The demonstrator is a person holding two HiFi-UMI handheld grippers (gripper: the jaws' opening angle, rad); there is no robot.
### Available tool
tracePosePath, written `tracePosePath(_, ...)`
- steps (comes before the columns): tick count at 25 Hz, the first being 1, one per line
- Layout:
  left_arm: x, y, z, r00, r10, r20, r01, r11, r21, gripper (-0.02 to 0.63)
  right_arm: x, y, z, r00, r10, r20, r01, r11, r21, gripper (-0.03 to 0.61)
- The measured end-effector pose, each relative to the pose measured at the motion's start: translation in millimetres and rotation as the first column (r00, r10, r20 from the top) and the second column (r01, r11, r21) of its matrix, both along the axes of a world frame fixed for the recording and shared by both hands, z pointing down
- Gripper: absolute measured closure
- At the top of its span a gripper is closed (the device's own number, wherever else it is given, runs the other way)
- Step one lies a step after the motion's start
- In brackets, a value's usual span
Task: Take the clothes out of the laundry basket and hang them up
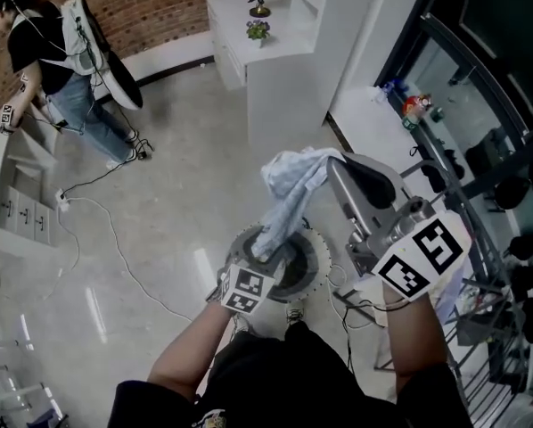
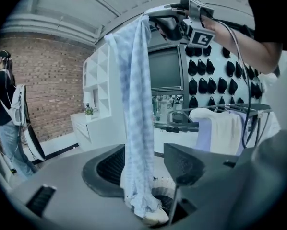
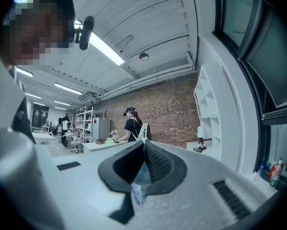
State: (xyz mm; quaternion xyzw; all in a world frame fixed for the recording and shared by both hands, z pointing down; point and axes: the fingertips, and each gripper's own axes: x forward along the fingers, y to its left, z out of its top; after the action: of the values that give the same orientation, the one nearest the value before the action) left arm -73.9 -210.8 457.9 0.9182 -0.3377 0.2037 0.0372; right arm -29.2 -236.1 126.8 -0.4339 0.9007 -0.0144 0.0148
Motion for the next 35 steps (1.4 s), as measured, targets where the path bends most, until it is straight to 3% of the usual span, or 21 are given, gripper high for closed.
tracePosePath(12,29,-9,-11,0.999,0.031,-0.016,-0.03,0.999,0.016,0.385,-3,33,-82,1.0,-0.025,-0.004,0.025,0.993,0.112,0.568)
tracePosePath(14,35,-6,-20,0.999,0.035,-0.028,-0.035,0.999,0.032,0.429,1,36,-91,1.0,-0.021,0.0,0.021,0.992,0.122,0.568)
tracePosePath(17,48,0,-29,0.998,0.055,-0.034,-0.054,0.998,0.033,0.579,16,36,-97,1.0,-0.006,0.004,0.006,0.991,0.13,0.568)
tracePosePath(18,51,2,-30,0.997,0.061,-0.043,-0.061,0.998,0.018,0.589,22,35,-97,1.0,0.002,0.008,-0.002,0.992,0.129,0.568)
tracePosePath(26,35,1,-38,0.991,0.003,-0.133,-0.017,0.994,-0.108,0.597,57,14,-57,0.996,0.07,0.052,-0.073,0.996,0.044,0.568)
tracePosePath(35,1,-17,-82,0.969,-0.071,-0.238,0.055,0.996,-0.074,0.597,50,-9,22,0.994,0.099,0.049,-0.095,0.992,-0.08,0.565)
